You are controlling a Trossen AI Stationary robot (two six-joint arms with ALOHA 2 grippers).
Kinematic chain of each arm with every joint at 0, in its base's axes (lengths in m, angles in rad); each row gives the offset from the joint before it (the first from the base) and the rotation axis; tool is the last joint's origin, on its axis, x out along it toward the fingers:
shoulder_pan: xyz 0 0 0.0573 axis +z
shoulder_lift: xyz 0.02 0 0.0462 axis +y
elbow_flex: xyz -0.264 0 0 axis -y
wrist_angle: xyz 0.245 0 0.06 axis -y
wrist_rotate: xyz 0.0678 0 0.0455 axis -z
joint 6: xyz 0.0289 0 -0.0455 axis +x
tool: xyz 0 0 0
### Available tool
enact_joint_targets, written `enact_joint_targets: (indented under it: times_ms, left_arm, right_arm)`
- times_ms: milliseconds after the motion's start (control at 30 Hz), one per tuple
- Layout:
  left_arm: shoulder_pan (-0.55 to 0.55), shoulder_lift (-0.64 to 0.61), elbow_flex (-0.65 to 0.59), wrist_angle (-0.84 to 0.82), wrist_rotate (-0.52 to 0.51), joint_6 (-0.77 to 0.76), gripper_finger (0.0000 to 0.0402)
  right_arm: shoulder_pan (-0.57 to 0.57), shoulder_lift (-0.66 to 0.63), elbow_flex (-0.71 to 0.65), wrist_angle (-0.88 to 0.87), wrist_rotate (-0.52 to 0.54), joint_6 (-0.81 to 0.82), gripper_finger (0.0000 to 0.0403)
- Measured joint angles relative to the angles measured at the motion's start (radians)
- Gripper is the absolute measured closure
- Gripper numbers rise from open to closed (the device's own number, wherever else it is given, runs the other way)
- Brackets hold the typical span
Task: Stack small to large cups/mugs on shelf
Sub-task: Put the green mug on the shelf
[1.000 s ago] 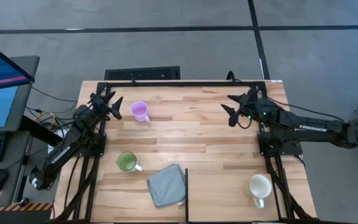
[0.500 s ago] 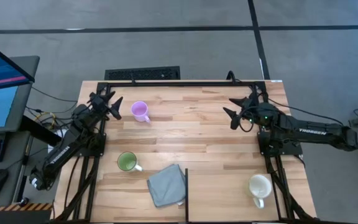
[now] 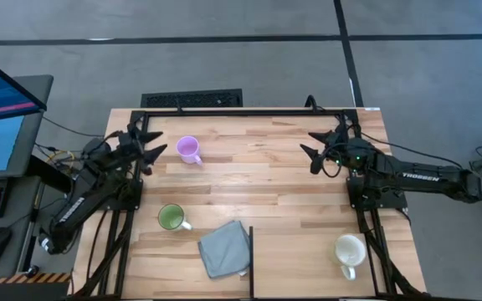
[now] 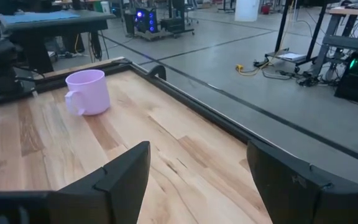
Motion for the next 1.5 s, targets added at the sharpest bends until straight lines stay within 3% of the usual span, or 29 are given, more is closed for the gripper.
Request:
enact_joint_targets:
  times_ms: [367,767,1000,1500]
  left_arm:
    - [-0.027,0.0,0.141,0.0,0.328,-0.202,0.0159]
    - [-0.027,0.0,0.218,0.0,0.468,-0.185,0.0159]
    - [-0.027,0.0,0.218,-0.082,0.506,-0.32,0.0159]
    - [-0.027,0.0,0.218,-0.12,0.646,-0.381,0.0159]
  right_arm:
    - [-0.002,0.0,0.0,0.0,0.0,-0.009,0.011]
    - [-0.002,0.0,0.0,0.0,0.0,-0.008,0.011]
    - [-0.002,0.0,0.0,0.0,0.0,0.054,0.011]
    - [-0.002,0.0,0.0,0.0,0.0,0.116,0.011]
